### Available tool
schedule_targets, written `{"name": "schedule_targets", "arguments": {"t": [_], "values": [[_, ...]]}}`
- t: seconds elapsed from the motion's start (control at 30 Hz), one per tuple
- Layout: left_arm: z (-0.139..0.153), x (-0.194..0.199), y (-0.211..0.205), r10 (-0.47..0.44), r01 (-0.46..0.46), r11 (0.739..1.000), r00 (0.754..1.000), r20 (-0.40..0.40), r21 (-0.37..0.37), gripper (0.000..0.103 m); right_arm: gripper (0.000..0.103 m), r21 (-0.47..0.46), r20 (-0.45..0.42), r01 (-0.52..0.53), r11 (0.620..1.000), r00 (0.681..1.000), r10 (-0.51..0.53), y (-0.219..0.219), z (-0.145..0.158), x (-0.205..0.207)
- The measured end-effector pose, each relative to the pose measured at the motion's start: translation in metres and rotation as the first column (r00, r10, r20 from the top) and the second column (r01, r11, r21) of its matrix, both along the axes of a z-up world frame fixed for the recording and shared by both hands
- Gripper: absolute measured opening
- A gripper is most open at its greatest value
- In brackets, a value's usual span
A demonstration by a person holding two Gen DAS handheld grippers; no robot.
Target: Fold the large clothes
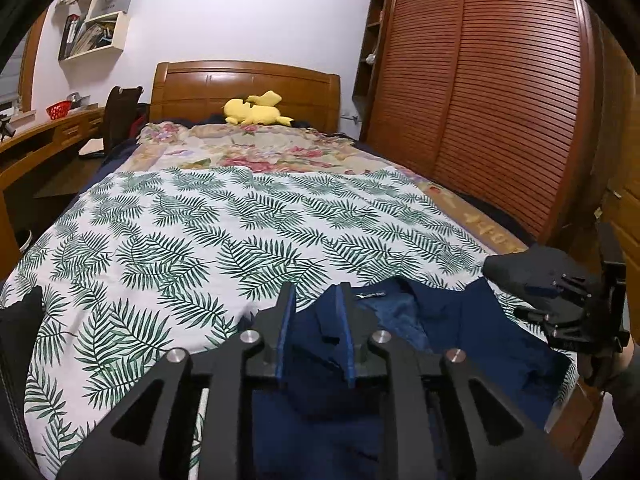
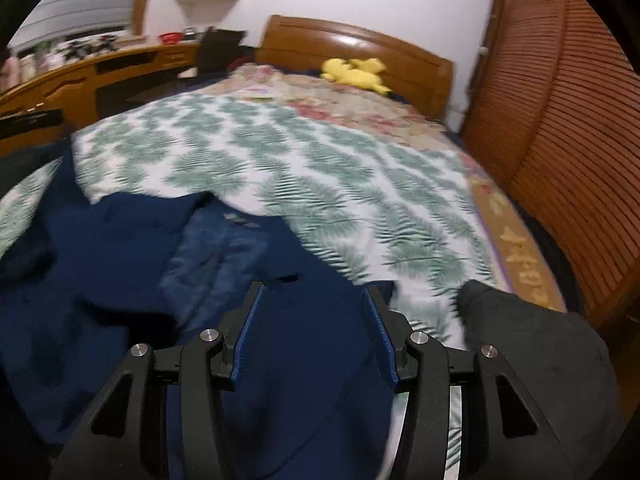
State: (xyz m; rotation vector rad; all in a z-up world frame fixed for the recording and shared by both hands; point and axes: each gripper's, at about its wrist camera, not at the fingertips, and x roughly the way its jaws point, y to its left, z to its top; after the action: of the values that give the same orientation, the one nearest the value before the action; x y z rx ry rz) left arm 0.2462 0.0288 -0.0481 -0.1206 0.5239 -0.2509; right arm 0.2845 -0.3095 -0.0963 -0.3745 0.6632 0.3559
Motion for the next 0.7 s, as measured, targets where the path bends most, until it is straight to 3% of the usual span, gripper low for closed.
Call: {"name": "schedule_targets", "arguments": {"t": [0.17, 0.5, 0.7], "values": [[-0.003, -0.013, -0.006, -0.026, 0.026, 1.0, 1.0, -0.006, 0.016, 0.02, 0.05, 0.038, -0.059, -0.067, 0.997, 0.996, 0.069, 0.018, 0.0, -0.024], [-0.033, -0.033, -0.018, -0.072, 0.077, 0.995, 0.995, -0.073, 0.066, 0.02, 0.05, -0.025, -0.155, -0.093, 0.995, 0.984, 0.088, 0.03, -0.019, -0.052], [-0.038, -0.041, -0.019, -0.092, 0.096, 0.994, 0.992, -0.081, 0.055, 0.02, 0.05, -0.073, -0.212, -0.099, 0.992, 0.974, 0.082, 0.02, -0.032, -0.069]]}}
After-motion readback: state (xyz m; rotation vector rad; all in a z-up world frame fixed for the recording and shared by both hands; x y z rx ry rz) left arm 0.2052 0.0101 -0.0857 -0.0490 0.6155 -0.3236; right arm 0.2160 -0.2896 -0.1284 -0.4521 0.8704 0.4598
